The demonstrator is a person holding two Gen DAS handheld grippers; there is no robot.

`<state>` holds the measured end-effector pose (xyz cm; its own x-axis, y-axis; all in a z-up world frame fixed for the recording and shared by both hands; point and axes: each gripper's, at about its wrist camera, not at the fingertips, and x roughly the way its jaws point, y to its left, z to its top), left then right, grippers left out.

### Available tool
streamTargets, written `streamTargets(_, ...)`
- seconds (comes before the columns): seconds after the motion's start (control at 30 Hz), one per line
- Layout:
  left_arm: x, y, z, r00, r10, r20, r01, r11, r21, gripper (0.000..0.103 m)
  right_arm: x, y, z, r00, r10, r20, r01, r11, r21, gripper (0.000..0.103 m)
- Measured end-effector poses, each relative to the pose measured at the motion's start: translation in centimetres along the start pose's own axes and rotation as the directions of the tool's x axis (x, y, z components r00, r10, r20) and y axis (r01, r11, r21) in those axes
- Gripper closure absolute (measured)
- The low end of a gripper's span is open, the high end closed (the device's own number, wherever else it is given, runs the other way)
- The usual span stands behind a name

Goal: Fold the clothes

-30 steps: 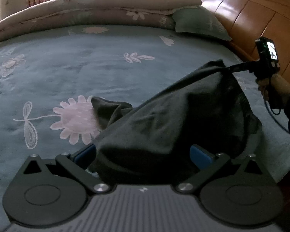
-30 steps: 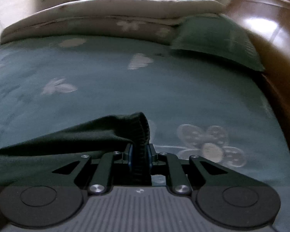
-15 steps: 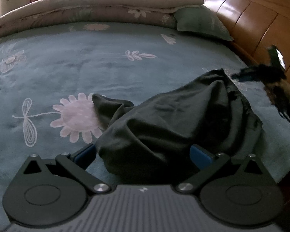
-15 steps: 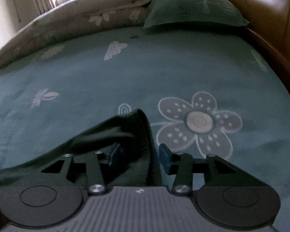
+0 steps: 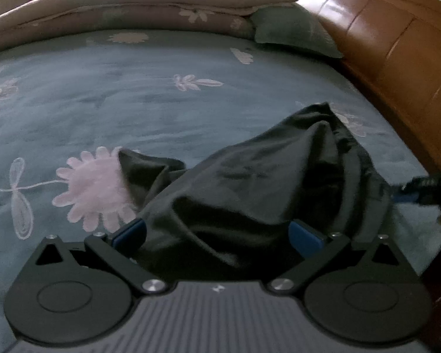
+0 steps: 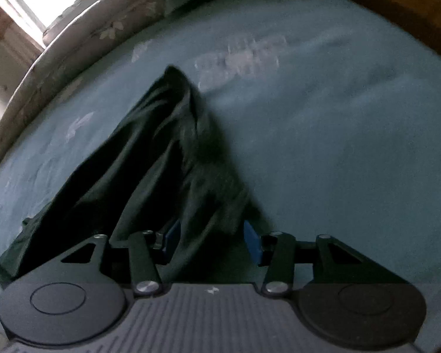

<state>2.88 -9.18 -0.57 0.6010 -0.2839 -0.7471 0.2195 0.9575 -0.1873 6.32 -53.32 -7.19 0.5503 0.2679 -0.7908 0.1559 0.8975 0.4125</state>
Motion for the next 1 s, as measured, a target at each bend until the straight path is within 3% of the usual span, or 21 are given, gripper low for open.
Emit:
streamTargets(0.2,0.2,1.3,0.0,1.000,-0.024,0.007,0.024,0.998,0.056,0.001,0.1,3.8,-2.5,0.999,0.033,-0.024,-0.034,0.999,-0.035,0.050)
streamTargets(0.37,1.3,3.3,0.0,0.997,-0.056,-0.059,0.064,0.986,0.153,0.001,-1.5,7.8,-3.5,0.998,0.059,0.025,-0.056,0.993,-0.103,0.045)
streamTargets(0.57,1.9,5.8,-0.6,0.989,-0.096,-0.110,0.117,0.972,0.203,0.001,-1.5,14.3,-5.0,0.987,0.159,-0.017,-0.159,0.967,-0.201,0.045)
streamTargets(0.67,2.0,7.0,-0.9,0.987,-0.113,-0.113,0.135,0.969,0.205,0.001,-1.5,19.5,-5.6,0.968,0.243,-0.067,-0.251,0.916,-0.313,0.043)
streamTargets(0.8,1.8,8.9,-1.3,0.986,-0.121,-0.114,0.142,0.969,0.203,0.001,-0.6,27.0,-6.7,0.930,0.323,-0.177,-0.369,0.809,-0.457,0.041)
streamTargets(0.87,1.7,10.0,-1.6,0.987,-0.117,-0.114,0.138,0.971,0.196,0.001,0.3,30.6,-7.4,0.920,0.314,-0.236,-0.393,0.753,-0.528,0.041)
streamTargets(1.0,1.7,11.8,-2.0,0.990,-0.094,-0.107,0.113,0.976,0.186,0.001,1.9,36.2,-9.7,0.921,0.224,-0.318,-0.385,0.639,-0.666,0.042)
